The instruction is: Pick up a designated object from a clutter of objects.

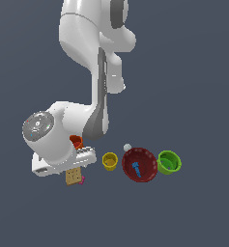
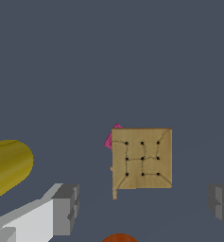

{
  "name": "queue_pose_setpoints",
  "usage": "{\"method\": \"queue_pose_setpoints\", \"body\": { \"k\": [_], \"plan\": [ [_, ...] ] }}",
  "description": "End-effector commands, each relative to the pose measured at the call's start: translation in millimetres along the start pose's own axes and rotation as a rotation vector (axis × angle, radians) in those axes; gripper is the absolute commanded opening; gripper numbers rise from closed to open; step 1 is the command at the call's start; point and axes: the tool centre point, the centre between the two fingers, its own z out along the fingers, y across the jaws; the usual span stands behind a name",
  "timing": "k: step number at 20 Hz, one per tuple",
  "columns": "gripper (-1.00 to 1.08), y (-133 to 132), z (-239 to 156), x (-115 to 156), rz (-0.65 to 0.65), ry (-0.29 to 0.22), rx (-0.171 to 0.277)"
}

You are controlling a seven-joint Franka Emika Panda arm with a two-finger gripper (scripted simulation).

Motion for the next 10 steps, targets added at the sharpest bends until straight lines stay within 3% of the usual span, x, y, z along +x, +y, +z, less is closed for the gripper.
{"method": "queue_pose_setpoints", "body": {
  "k": [1,10],
  "plan": [
    [1.00,5.6,9.3,0.8,-0.011,0.001,-0.001],
    [1.00,10.0,19.2,0.1,-0.018,-0.001,0.000]
  ]
}}
